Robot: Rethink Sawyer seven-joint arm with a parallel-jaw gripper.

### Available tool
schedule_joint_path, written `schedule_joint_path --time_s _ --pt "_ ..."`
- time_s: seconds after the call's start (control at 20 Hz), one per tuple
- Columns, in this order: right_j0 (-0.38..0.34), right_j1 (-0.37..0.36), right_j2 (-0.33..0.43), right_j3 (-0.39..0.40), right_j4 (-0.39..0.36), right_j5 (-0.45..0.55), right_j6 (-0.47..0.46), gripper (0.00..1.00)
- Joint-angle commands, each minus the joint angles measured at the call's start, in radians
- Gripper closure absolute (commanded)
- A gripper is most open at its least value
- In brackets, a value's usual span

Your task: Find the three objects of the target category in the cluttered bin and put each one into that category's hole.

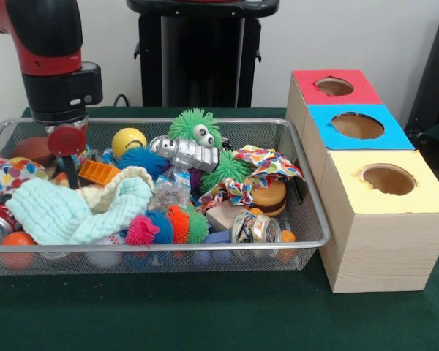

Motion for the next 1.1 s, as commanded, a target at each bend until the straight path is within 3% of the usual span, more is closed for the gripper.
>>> schedule_joint_path --time_s 0.05,0.3,0.9,0.95,1.1 --pt "0.017 0.085 0.014 -0.135 -0.062 -0.041 0.021 0.00" --pt "0.031 0.101 -0.011 -0.174 -0.103 -0.014 -0.010 0.00" --pt "0.000 0.190 0.016 -0.226 -0.167 -0.012 -0.004 0.00" --pt "0.008 0.193 0.004 -0.237 -0.181 -0.039 0.008 1.00" --pt "0.005 0.186 0.007 -0.240 -0.186 -0.027 0.002 1.00"
